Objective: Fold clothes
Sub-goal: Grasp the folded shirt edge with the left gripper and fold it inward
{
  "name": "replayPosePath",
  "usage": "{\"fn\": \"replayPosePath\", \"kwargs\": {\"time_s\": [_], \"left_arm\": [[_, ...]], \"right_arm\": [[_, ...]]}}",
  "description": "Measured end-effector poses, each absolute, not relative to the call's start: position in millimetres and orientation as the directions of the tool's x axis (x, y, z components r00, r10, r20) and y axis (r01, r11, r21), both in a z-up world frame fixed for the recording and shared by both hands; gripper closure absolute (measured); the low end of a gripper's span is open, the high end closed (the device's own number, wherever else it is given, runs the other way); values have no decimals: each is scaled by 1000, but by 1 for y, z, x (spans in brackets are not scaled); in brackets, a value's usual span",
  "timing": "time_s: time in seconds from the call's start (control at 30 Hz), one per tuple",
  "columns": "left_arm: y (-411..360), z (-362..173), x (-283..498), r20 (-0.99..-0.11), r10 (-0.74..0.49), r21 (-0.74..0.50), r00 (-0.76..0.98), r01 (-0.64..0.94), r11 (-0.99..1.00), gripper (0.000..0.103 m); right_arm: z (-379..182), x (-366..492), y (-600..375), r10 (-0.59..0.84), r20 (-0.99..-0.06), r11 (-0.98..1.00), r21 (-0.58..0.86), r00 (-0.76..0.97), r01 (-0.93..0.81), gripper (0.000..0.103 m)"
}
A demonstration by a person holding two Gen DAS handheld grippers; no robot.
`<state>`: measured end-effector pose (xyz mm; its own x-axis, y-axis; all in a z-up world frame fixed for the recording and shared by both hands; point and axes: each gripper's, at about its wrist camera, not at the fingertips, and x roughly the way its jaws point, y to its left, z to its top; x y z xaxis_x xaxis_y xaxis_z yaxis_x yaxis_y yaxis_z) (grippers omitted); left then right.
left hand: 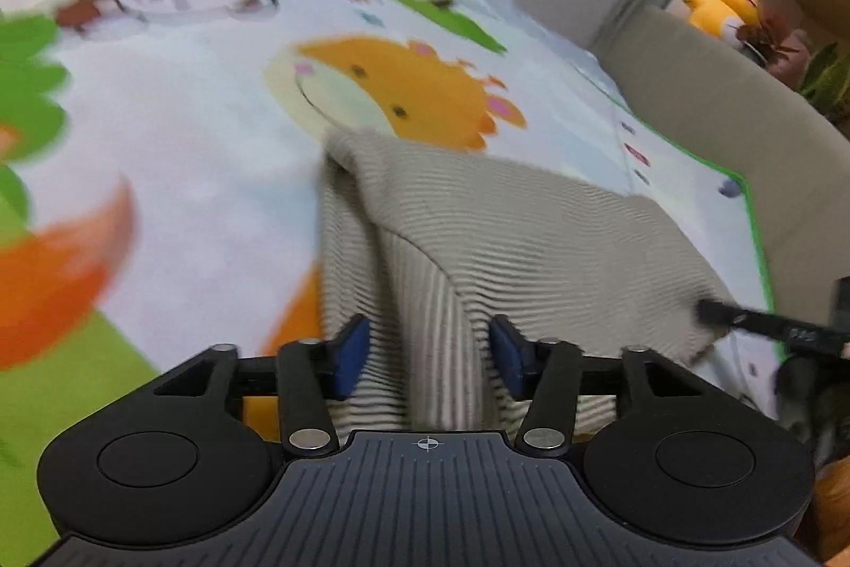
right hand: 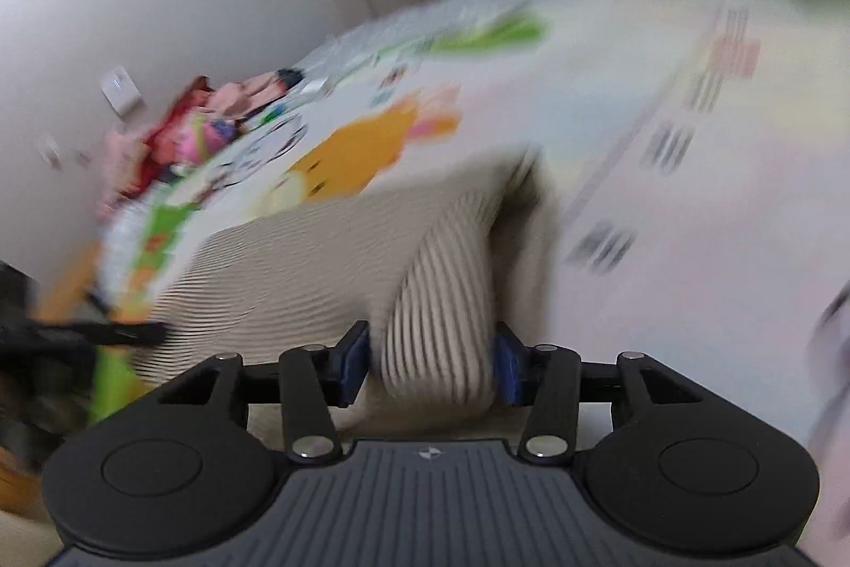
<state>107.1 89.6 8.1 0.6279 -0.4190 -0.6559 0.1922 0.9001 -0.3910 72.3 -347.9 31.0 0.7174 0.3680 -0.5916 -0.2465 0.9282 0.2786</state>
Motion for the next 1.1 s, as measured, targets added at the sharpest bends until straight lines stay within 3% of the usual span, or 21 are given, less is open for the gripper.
{"fn": "replayPosePath", "kwargs": {"time_s": [0.1,0.23,0.33,0.43,0.53,0.63,0.87,1.0,1.1], "left_arm": [[92,28,93,-625,-431,-394,651,212,894,35],[79,32,82,-564,-613,-566,553,283,775,22],[58,12,82,-545,-727,-680,417,288,675,20],[40,-18,93,-564,-757,-736,331,215,642,21],[43,-32,115,-562,-749,-757,351,147,637,29],[53,-27,141,-577,-699,-721,423,139,679,40],[52,-21,199,-620,-545,-570,564,154,807,40],[48,-21,228,-595,-519,-582,614,117,805,32],[39,-17,242,-597,-489,-532,636,142,835,27]], "right_arm": [[65,72,-357,321,-530,947,190,785,-258,56],[96,96,-341,357,-472,931,108,806,-349,56],[89,132,-315,388,-500,906,53,774,-420,56],[57,181,-290,374,-577,901,40,726,-432,56],[19,213,-284,298,-663,922,13,686,-388,56],[-5,215,-305,310,-692,938,109,652,-330,57],[-4,131,-316,291,-670,938,57,683,-343,56],[2,86,-308,400,-663,908,194,633,-371,55],[9,58,-286,531,-642,829,257,553,-497,55]]}}
